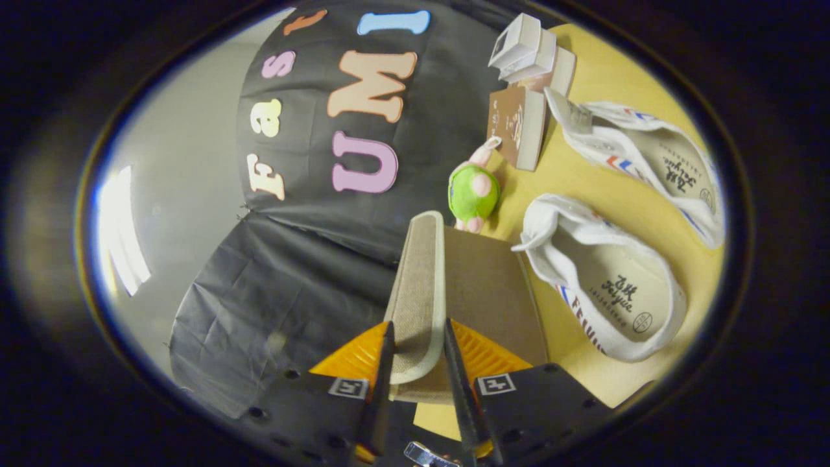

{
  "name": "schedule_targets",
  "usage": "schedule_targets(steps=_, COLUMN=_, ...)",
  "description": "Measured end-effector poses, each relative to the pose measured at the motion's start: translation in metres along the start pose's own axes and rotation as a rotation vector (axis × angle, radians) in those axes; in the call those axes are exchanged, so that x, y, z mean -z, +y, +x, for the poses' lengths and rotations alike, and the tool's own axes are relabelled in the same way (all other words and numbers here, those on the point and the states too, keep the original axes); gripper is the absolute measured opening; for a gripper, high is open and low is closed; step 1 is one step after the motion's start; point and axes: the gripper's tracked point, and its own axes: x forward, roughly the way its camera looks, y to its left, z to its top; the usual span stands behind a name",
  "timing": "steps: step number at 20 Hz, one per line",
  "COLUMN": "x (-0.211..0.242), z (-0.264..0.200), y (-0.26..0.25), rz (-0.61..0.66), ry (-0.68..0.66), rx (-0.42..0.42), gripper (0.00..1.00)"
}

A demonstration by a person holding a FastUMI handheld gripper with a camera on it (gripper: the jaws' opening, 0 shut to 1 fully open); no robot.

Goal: Open the storage box then place both shoes into the box .Put the left shoe in first, then the right shoe, with the right side of both shoes facing outward in a uniform manner.

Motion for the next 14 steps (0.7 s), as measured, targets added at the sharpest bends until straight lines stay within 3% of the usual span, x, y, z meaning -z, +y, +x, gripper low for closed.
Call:
schedule_targets(steps=1, x=-0.006, z=-0.004, y=0.003, rz=0.009, ry=-0.011, rx=-0.017, gripper=0.27)
schedule_targets(steps=5, x=-0.006, z=-0.001, y=0.014, rz=-0.055, ry=0.001, rx=-0.039, gripper=0.16)
schedule_targets(steps=9, x=-0.012, z=0.007, y=0.027, rz=-0.042, ry=-0.002, rx=-0.078, gripper=0.14)
schedule_targets(steps=12, x=-0.013, z=-0.005, y=0.045, rz=-0.124, ry=-0.002, rx=-0.085, gripper=0.05)
schedule_targets(steps=14, x=-0.015, z=-0.006, y=0.062, rz=-0.171, ry=-0.01, rx=-0.11, gripper=0.06)
